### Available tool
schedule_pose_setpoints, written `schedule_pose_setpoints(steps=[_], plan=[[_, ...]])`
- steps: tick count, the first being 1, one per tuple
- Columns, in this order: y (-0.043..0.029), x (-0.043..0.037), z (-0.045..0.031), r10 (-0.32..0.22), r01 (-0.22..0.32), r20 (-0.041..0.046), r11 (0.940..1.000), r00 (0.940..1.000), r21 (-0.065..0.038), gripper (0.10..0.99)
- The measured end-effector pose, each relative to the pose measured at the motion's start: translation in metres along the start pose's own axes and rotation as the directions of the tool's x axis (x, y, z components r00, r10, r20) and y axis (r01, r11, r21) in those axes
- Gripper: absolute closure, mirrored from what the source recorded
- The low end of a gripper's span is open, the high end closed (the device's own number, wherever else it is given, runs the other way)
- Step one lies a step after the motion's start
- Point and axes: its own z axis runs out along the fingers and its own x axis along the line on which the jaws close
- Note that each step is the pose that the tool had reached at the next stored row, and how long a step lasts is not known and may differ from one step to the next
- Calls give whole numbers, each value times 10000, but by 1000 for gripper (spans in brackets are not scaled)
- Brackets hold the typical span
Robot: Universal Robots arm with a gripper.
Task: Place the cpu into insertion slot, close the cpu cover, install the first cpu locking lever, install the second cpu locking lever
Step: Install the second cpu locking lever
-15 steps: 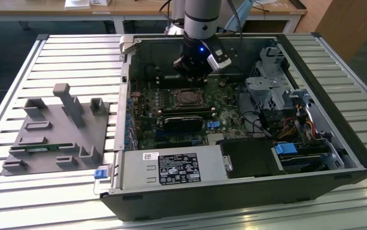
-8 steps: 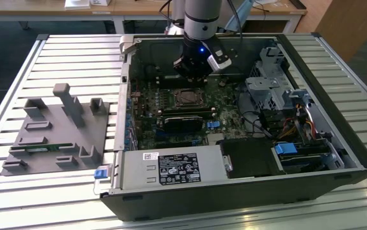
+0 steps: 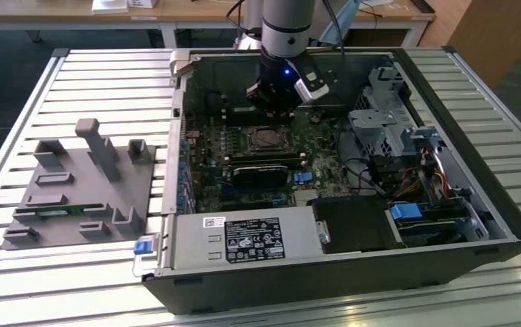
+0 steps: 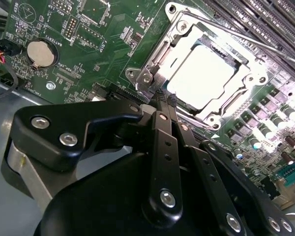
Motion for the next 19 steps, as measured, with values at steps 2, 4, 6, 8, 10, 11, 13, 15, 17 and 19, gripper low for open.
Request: schedule_pose_setpoints(steps=[2,4,6,8,10,11,13,15,17,19], plan=[[-15,0,0,0,0,0,10000,10000,0,980],[-36,1,-1,0,0,0,10000,10000,-1,980],[-52,2,-1,0,0,0,10000,10000,-1,980],[-58,2,-15,1,-1,-1,10000,10000,1,980],[-58,4,-52,1,-1,1,10000,10000,-7,980],[-58,4,-79,0,0,1,10000,10000,-8,980],[-57,4,-137,0,0,0,10000,10000,-7,980],[-55,4,-208,0,0,0,10000,10000,-7,980],[-53,4,-279,0,0,0,10000,10000,-7,980],[-52,6,-342,1,-1,1,10000,10000,-7,980]])
